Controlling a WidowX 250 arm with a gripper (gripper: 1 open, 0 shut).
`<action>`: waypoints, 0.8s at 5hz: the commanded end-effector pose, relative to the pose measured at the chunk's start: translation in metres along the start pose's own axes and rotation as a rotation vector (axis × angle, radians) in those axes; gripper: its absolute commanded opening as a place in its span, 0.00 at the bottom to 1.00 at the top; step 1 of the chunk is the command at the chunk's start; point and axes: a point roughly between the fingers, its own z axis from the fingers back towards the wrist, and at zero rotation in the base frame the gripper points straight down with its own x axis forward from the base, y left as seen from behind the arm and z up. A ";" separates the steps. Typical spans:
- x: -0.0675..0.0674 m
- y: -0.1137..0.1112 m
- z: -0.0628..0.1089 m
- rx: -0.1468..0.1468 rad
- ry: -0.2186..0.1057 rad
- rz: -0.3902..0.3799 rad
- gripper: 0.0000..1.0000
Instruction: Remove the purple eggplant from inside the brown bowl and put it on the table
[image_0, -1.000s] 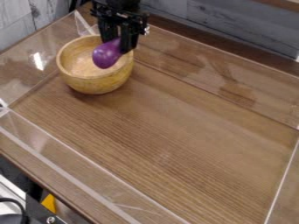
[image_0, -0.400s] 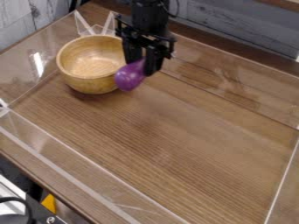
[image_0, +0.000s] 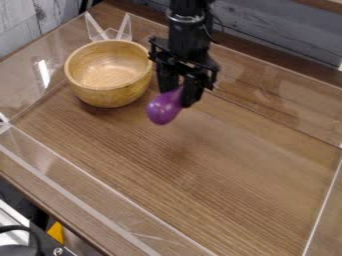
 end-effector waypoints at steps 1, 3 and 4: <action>0.003 -0.007 0.014 0.005 -0.073 -0.001 0.00; 0.002 -0.012 -0.001 -0.009 -0.067 -0.017 0.00; 0.002 -0.013 -0.008 -0.013 -0.062 -0.025 0.00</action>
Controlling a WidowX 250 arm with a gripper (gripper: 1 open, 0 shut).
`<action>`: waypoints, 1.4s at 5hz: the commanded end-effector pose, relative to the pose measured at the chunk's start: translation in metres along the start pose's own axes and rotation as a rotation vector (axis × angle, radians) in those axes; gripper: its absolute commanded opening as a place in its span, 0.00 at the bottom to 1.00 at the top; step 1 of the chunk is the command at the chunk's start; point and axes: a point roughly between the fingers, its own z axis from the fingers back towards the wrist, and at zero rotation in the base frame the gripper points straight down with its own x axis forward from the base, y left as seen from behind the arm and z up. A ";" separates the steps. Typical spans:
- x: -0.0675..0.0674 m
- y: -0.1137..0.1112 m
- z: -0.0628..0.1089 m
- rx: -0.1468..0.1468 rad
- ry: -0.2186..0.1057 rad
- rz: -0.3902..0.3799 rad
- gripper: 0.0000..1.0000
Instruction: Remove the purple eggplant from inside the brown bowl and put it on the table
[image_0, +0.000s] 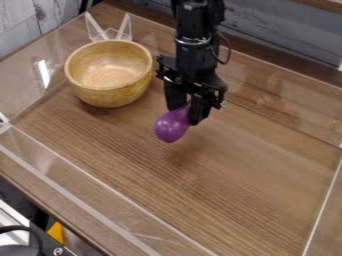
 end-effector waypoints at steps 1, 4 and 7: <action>0.004 -0.003 0.003 0.006 -0.031 -0.025 0.00; 0.004 -0.002 -0.011 0.005 -0.032 -0.043 0.00; 0.005 0.000 -0.014 -0.013 -0.035 -0.025 1.00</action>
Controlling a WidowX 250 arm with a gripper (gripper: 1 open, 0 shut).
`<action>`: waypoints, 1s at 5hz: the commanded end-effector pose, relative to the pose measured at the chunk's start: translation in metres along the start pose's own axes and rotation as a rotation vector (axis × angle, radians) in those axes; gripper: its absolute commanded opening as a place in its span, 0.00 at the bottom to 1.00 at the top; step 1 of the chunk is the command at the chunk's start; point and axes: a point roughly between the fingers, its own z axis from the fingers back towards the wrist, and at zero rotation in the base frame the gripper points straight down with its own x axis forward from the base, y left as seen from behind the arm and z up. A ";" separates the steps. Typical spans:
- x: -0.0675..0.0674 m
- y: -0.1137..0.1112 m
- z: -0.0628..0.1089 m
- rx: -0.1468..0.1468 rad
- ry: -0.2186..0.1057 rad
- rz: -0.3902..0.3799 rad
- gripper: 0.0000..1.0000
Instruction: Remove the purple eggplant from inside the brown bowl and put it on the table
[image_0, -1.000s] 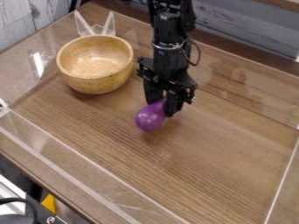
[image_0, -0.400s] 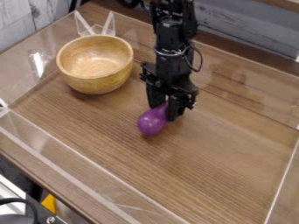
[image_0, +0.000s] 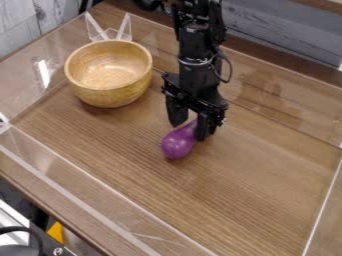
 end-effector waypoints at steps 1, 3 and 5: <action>0.006 0.002 0.011 -0.001 -0.040 0.017 1.00; 0.015 0.000 0.024 -0.012 -0.070 0.028 1.00; 0.020 -0.003 0.038 -0.021 -0.102 0.032 1.00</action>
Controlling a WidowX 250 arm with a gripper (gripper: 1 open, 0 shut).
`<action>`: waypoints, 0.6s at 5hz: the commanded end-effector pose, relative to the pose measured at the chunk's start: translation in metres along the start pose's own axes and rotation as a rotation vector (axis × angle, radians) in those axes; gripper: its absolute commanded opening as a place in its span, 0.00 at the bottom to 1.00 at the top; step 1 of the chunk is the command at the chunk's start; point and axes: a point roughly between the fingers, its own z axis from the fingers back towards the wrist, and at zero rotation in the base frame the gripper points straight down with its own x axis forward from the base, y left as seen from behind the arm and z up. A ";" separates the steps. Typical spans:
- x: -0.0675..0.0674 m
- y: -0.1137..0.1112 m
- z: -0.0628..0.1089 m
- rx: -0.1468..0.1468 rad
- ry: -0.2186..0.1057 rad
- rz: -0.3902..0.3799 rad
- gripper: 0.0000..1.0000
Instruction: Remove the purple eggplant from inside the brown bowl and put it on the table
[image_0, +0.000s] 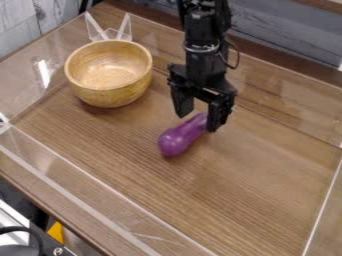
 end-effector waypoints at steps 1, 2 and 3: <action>0.012 -0.001 0.032 0.013 -0.105 -0.003 1.00; 0.016 -0.003 0.046 0.014 -0.141 -0.002 1.00; 0.019 -0.006 0.063 0.017 -0.189 -0.004 1.00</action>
